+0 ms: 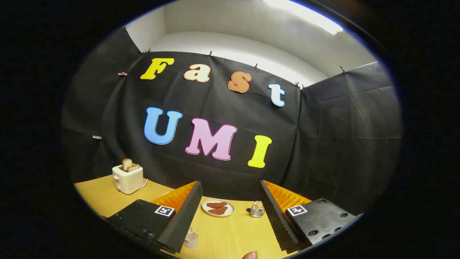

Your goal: Take the bottle from table, then pour the juice into the cup, finally place the bottle on the coaster

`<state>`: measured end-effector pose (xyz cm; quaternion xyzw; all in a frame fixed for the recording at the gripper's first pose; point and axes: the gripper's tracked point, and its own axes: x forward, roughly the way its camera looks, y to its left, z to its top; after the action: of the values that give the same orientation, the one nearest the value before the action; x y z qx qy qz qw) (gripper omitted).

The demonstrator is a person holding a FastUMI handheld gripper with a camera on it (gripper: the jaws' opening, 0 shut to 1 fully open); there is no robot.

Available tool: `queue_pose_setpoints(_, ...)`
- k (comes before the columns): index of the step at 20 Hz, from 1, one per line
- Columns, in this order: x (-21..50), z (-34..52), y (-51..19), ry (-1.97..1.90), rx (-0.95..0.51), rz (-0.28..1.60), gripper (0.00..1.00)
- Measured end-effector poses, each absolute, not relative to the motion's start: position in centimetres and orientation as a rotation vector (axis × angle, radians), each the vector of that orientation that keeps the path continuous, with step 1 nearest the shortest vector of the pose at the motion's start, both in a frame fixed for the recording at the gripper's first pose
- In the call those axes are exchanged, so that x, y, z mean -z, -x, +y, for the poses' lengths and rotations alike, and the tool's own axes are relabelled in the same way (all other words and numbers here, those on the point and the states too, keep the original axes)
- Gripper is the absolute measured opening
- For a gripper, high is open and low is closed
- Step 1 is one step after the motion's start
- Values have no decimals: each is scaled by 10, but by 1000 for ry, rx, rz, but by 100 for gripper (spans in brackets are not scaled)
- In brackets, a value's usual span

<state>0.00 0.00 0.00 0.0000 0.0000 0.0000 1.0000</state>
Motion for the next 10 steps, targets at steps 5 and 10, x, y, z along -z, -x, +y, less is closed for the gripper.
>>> queue_pose_setpoints(5, 0, 6, 3, 7, 3, -5, 97)
queue_pose_setpoints(10, -5, 6, 9, 2, 22, -20, 97)
